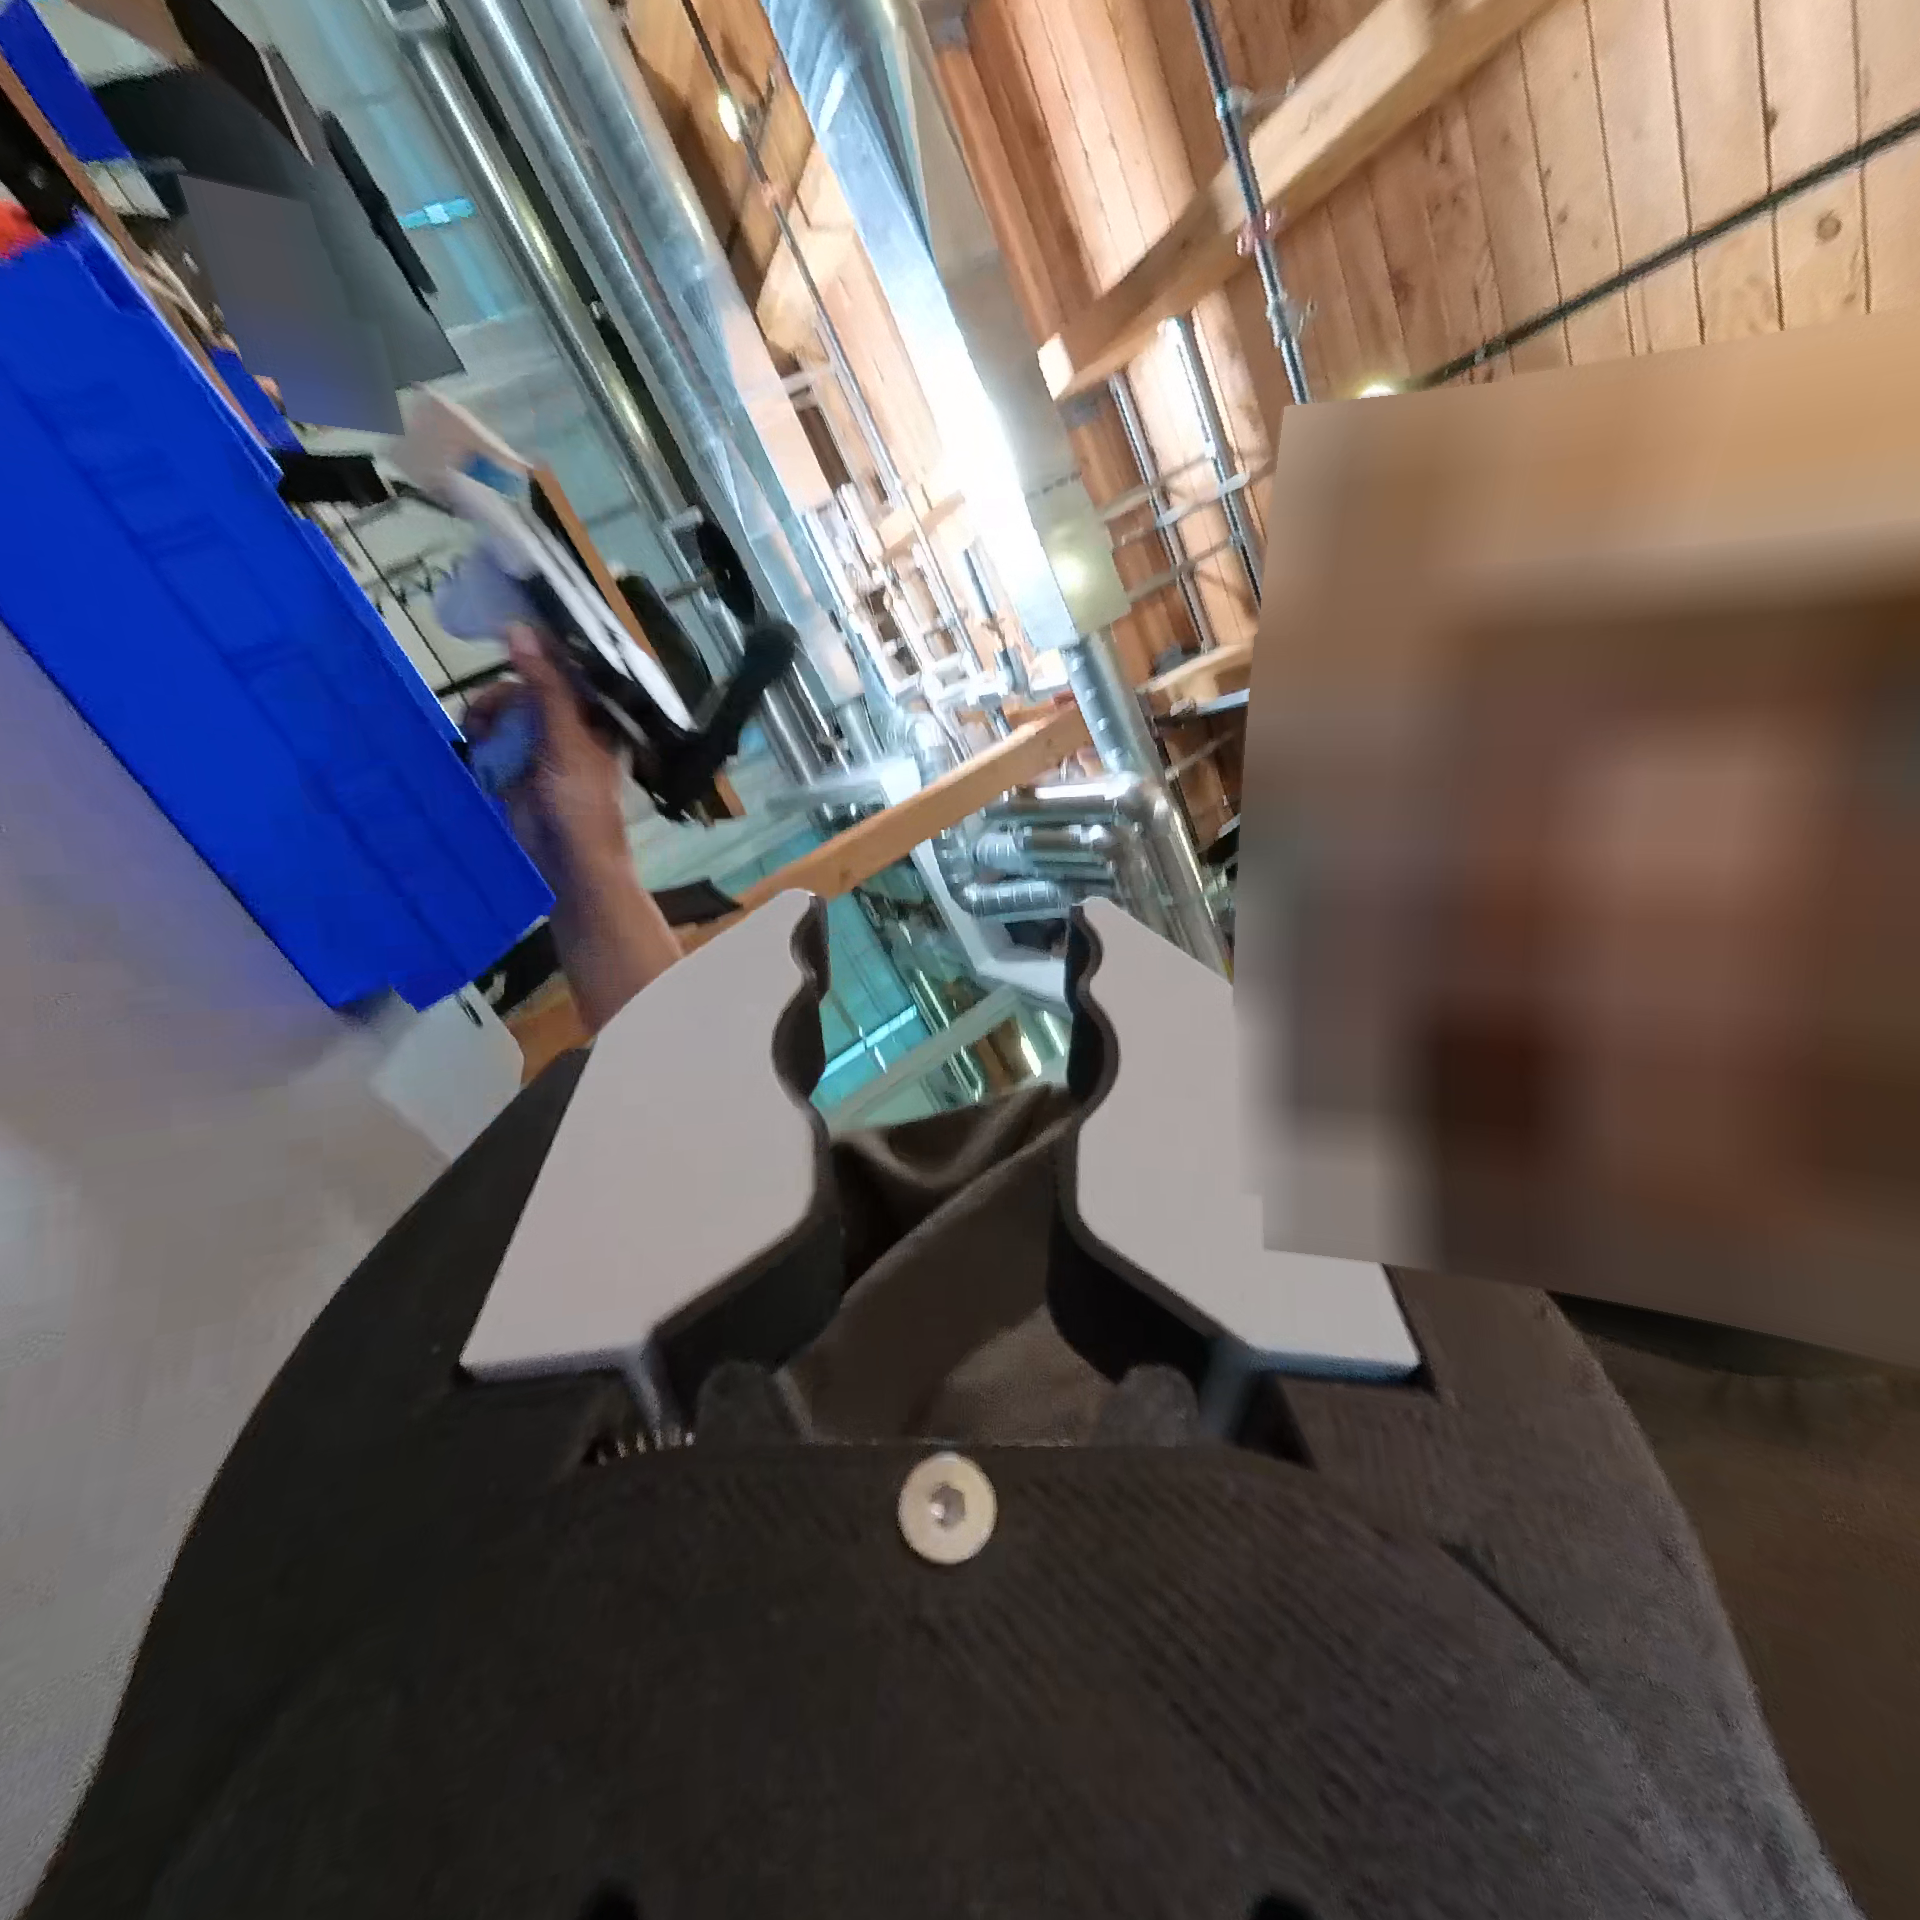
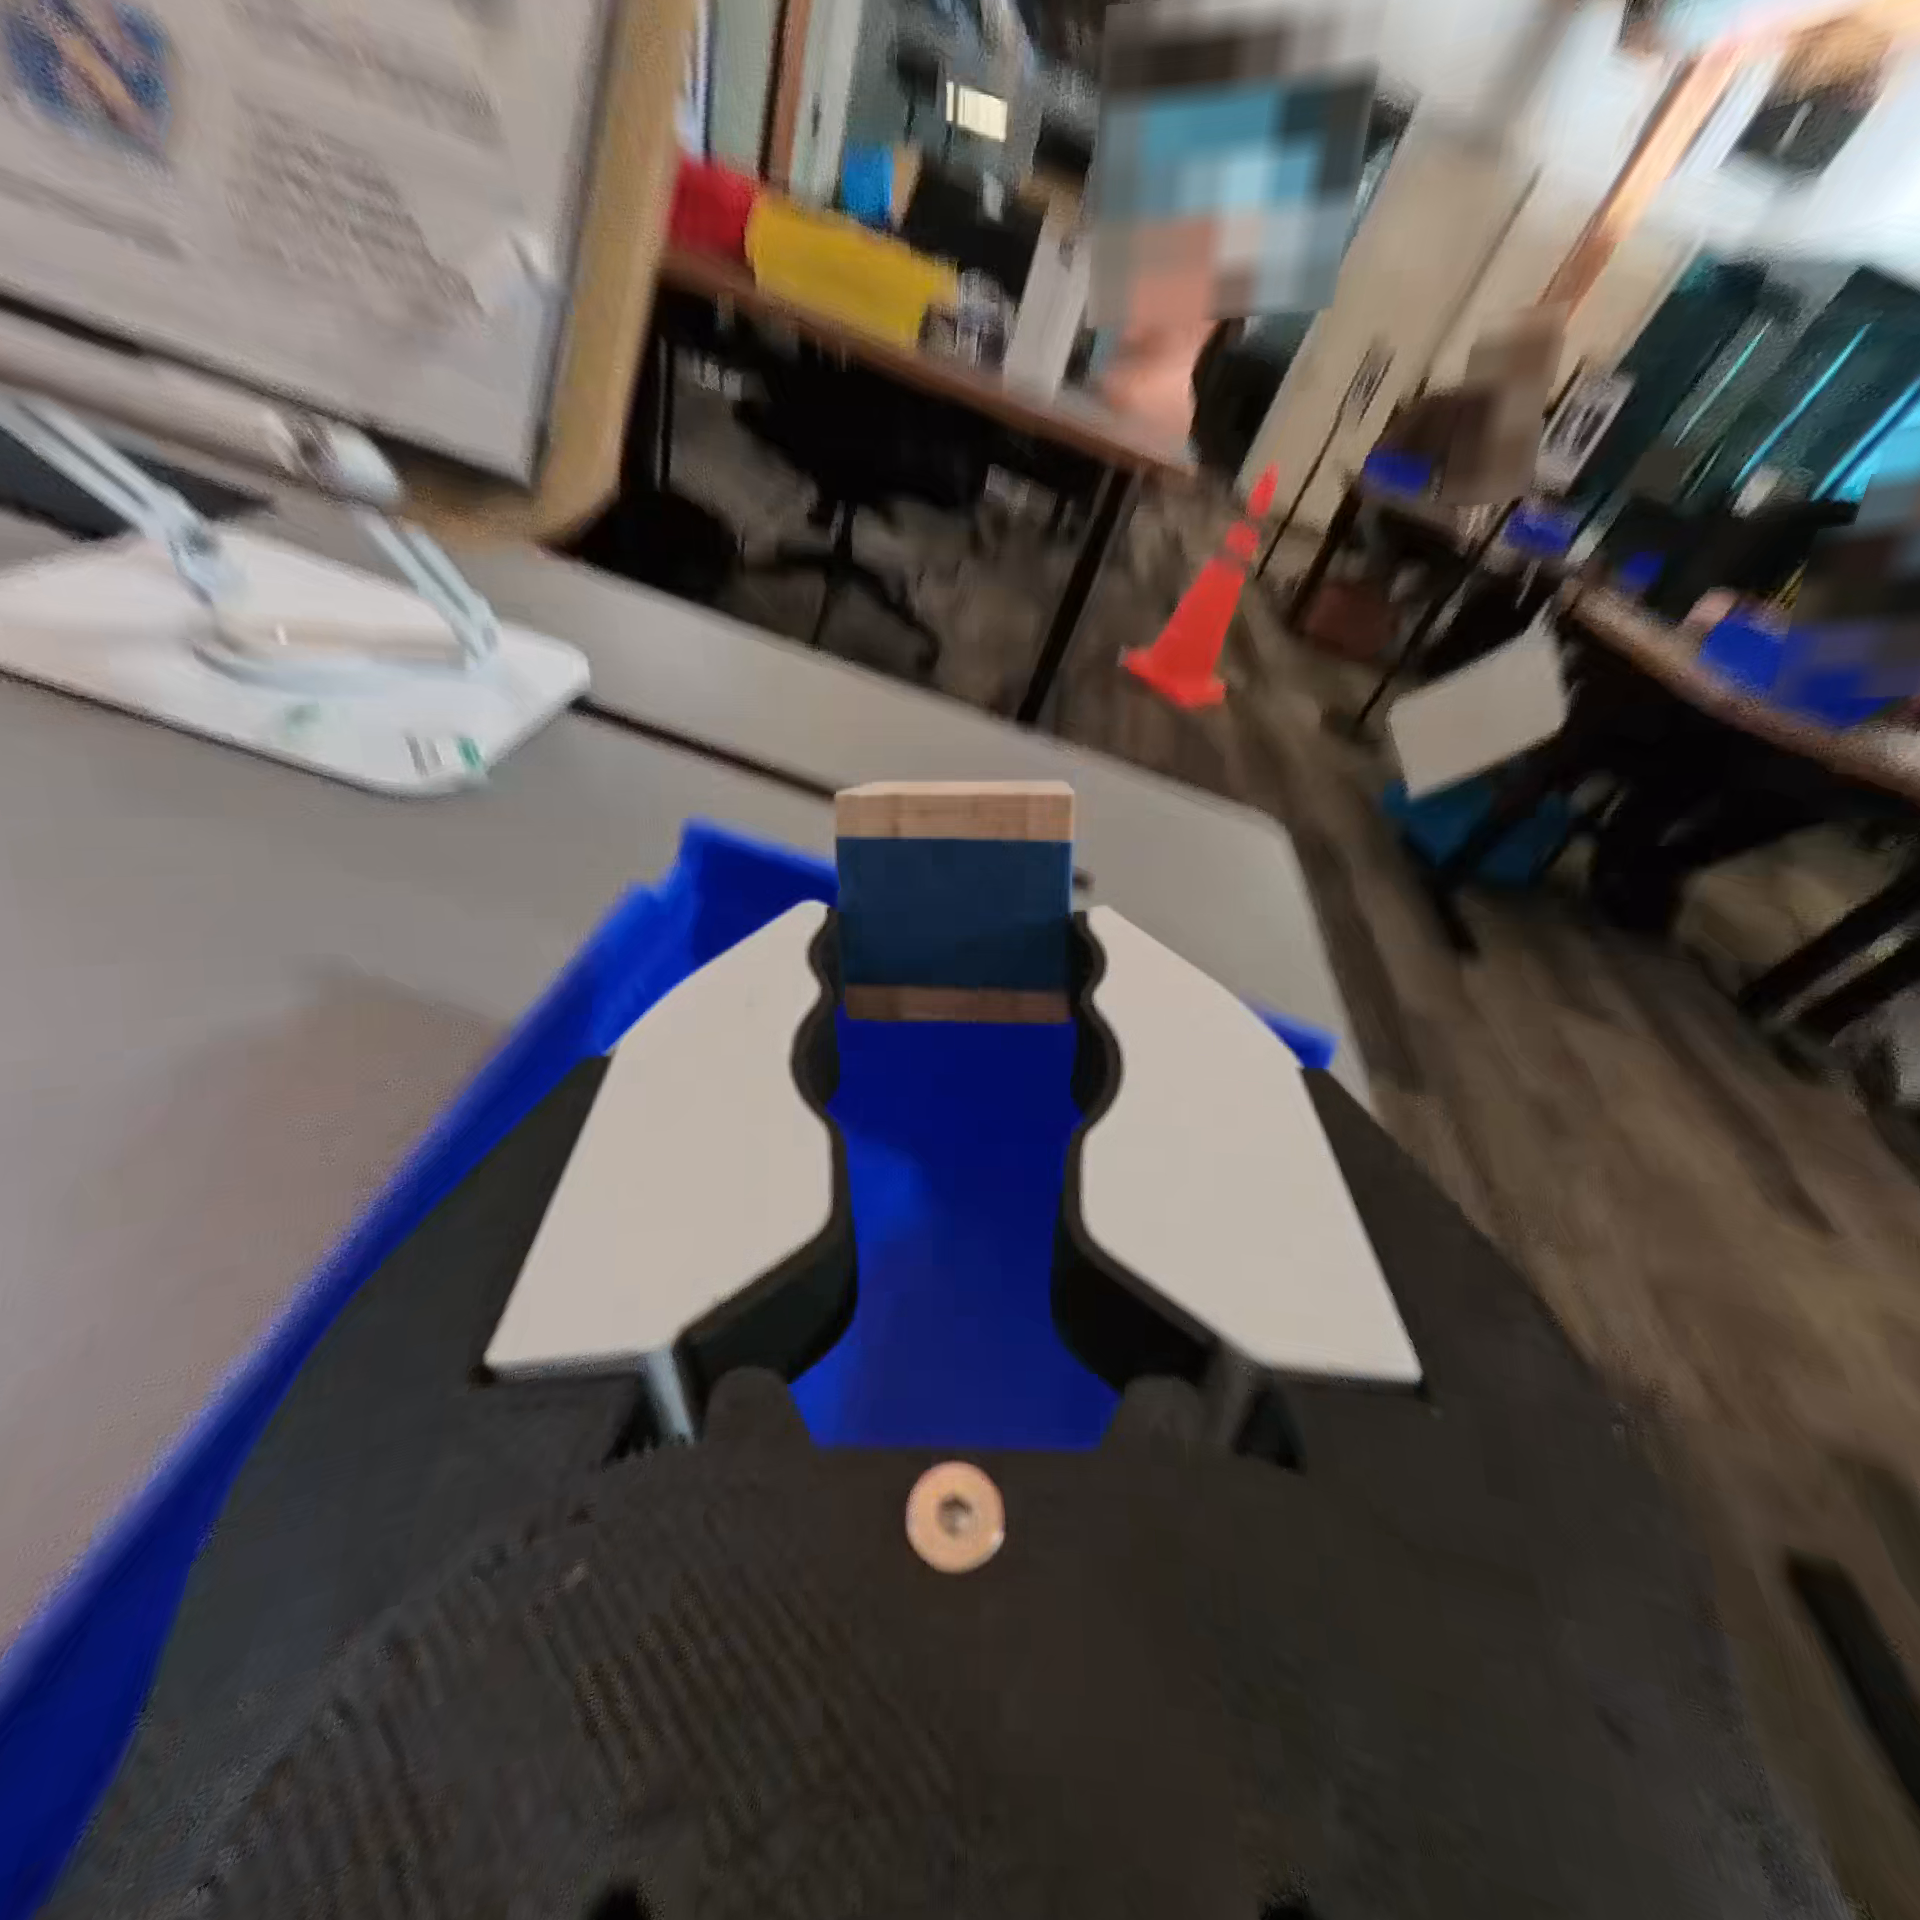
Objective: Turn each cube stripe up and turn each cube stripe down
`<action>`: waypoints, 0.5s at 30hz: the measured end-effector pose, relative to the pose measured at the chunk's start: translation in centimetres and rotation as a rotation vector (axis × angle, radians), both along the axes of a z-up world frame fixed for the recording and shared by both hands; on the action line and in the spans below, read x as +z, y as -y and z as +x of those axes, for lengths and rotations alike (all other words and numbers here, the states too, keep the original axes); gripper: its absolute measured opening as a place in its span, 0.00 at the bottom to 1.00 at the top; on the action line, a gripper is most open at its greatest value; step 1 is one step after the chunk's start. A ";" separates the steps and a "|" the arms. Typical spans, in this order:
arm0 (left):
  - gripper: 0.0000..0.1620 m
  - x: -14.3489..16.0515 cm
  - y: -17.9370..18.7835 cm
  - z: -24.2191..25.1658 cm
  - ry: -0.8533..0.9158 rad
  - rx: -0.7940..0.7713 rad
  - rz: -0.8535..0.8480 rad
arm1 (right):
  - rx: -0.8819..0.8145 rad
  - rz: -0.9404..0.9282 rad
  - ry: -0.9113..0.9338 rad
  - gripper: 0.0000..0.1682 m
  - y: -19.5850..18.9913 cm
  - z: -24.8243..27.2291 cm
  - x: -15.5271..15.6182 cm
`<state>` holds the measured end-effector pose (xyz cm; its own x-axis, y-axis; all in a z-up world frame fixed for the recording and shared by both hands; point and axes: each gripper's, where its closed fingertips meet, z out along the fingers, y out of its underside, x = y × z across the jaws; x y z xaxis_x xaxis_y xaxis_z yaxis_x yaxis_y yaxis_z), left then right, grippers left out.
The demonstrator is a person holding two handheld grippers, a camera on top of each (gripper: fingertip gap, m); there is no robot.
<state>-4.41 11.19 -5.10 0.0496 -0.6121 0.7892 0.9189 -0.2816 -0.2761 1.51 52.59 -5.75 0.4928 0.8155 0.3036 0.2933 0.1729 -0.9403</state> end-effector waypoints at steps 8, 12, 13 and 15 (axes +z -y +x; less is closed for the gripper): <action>0.26 -0.9 -0.3 3.0 -0.169 -0.091 -0.031 | -0.036 -0.381 0.260 0.26 -1.4 -1.5 -11.3; 0.24 -1.5 -0.7 2.8 -0.117 -0.107 -0.050 | -0.036 -0.485 0.287 0.26 -0.6 -2.5 -12.5; 0.24 -1.6 -0.7 2.9 -0.114 -0.110 -0.053 | -0.048 -0.493 0.298 0.26 -0.7 -2.6 -12.7; 0.23 -1.7 -0.7 3.2 -0.117 -0.120 -0.055 | -0.077 -0.499 0.323 0.26 -0.9 -2.5 -13.0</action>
